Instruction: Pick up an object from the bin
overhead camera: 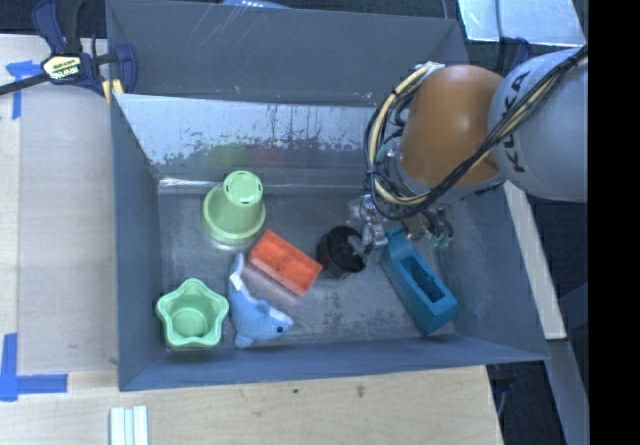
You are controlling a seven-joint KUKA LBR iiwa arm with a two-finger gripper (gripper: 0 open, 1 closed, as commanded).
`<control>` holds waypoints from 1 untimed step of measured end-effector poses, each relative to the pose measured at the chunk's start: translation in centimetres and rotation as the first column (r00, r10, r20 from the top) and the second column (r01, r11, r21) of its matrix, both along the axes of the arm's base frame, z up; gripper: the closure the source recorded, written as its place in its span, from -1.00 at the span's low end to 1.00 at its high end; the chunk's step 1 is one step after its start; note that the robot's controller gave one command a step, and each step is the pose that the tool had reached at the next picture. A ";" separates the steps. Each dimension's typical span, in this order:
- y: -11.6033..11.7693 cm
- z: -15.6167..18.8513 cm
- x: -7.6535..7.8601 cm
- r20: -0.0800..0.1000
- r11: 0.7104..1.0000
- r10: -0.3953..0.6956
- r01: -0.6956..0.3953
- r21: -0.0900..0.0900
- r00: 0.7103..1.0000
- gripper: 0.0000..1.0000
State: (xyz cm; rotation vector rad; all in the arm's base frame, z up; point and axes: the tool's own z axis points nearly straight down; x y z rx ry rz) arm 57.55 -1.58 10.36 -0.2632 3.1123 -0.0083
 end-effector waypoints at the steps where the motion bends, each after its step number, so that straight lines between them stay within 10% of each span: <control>1: 0.0 1.2 0.0 0.002 1.000 0.000 0.000 0.000 1.000 1.00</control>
Offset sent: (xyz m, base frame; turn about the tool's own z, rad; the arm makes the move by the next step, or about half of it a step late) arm 0.0000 -0.0001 0.0041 0.0000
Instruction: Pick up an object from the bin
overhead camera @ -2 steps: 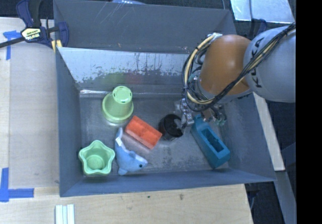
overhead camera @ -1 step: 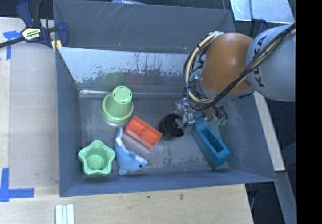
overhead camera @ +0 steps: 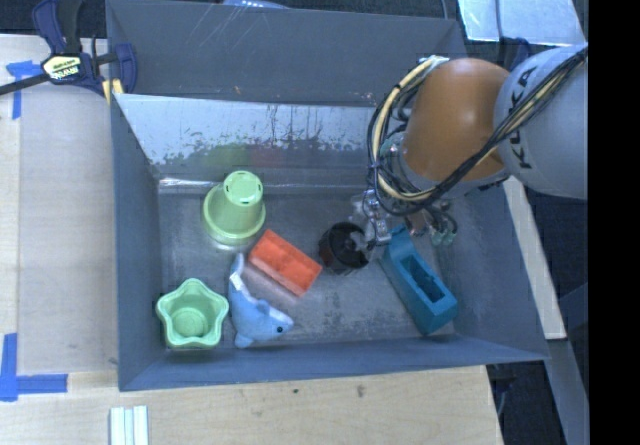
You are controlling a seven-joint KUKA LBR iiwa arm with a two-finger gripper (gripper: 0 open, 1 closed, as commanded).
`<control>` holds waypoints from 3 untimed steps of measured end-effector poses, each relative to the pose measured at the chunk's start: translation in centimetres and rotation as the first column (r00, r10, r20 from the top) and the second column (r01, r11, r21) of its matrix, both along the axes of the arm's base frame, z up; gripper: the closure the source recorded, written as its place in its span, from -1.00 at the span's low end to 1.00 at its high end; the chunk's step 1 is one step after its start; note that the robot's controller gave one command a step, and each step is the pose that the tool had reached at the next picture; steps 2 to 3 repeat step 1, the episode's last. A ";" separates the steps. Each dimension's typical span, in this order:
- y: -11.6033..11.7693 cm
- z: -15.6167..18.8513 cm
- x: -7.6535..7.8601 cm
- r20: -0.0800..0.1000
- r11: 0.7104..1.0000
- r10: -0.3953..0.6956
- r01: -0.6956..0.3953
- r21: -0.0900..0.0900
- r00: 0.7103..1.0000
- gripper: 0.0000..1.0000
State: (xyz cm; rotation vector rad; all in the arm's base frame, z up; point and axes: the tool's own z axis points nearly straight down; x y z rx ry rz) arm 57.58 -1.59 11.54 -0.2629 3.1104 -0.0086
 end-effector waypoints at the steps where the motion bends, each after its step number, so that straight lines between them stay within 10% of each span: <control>1: 0.0 1.1 0.1 0.002 1.000 0.000 0.000 0.000 1.000 1.00; 3: 0.0 1.1 0.1 0.002 1.000 0.000 0.000 0.000 1.000 1.00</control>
Offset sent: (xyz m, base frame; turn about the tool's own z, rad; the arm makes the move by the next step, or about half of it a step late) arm -0.0002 -0.0001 0.0119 0.0000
